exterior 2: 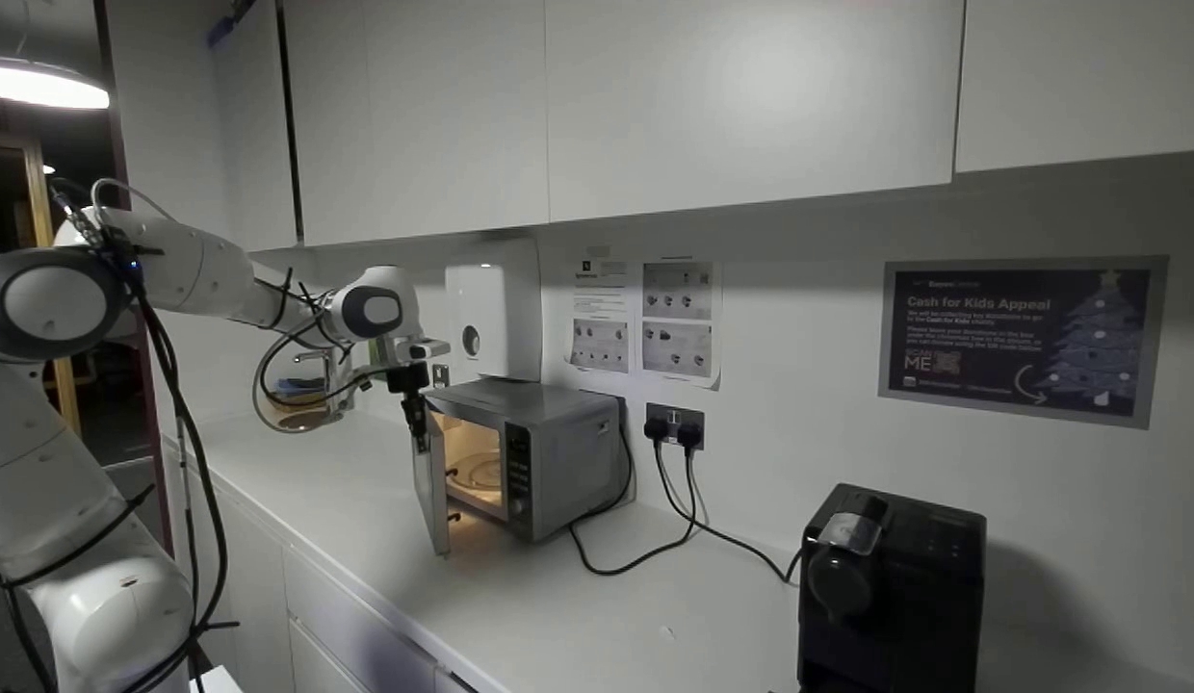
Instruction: Close the microwave fully
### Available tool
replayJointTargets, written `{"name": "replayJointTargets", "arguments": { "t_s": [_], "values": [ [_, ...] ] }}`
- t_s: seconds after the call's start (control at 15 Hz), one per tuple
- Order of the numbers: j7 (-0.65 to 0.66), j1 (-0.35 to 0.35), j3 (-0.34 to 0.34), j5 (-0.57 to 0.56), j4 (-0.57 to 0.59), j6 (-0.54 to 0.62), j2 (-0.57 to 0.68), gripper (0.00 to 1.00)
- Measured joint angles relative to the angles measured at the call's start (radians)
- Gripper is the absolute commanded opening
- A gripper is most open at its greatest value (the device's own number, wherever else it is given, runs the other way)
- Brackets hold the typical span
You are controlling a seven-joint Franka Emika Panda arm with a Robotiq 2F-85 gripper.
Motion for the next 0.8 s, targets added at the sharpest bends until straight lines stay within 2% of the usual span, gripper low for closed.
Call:
{"name": "replayJointTargets", "arguments": {
  "t_s": [0.8],
  "values": [
    [-0.018,-0.003,-0.019,-0.047,-0.001,0.101,0.010,0.00]
  ]
}}
